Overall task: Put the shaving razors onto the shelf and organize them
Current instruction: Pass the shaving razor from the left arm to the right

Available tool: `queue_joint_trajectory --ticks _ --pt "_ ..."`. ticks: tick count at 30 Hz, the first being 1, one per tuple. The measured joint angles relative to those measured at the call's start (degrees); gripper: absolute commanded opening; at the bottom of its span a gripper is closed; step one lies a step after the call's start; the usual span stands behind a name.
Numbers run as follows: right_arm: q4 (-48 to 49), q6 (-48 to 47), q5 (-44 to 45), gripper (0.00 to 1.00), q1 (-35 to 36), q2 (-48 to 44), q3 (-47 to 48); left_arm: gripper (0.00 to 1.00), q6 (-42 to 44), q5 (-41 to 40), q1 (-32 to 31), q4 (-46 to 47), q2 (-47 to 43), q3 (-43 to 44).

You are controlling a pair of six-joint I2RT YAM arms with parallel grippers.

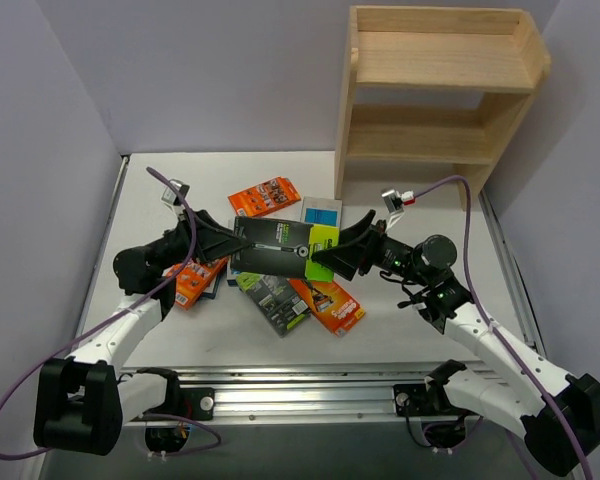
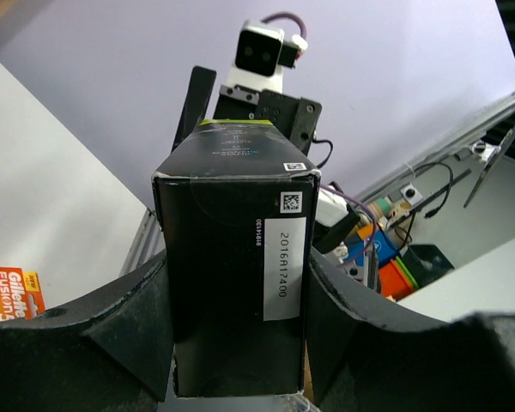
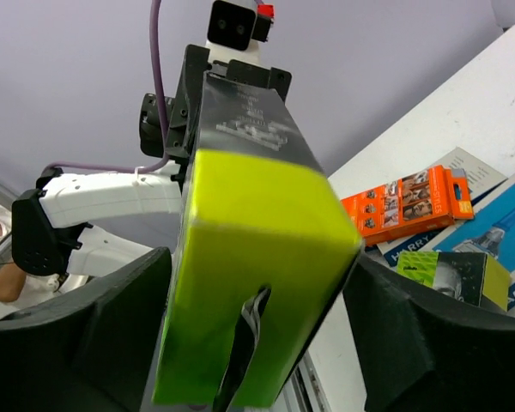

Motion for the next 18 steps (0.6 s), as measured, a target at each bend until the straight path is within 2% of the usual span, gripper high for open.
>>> queue_joint_trajectory --ticks 5,7,13,15,16,17,18 --pt "2.49 1.86 -1.7 0.47 0.0 0.31 -0.07 0.02 1.27 0.63 -1.99 0.17 0.02 0.0" --pt "2.6 2.86 -2.25 0.44 -0.04 0.31 -0.24 0.02 1.97 0.7 -1.97 0.79 0.0 0.02" --pt "2.54 3.19 -3.76 0.43 -0.04 -0.15 -0.66 0.02 4.35 1.7 -1.81 0.87 -0.39 0.55" --pt "2.45 3.19 -4.0 0.28 -0.04 -0.66 -0.83 0.02 5.27 2.08 -1.81 0.81 -0.48 1.14" --pt "2.45 3.17 -4.09 0.22 -0.04 -0.9 -0.87 0.07 5.77 2.23 -1.84 0.81 -0.48 1.51" --pt "2.45 3.19 -4.15 0.11 -0.04 -1.07 -0.92 0.13 6.1 2.36 -1.84 0.79 -0.48 1.75" --pt "2.45 3.19 -4.2 0.05 -0.04 -1.2 -0.98 0.15 6.54 2.43 -1.84 0.72 -0.48 1.95"
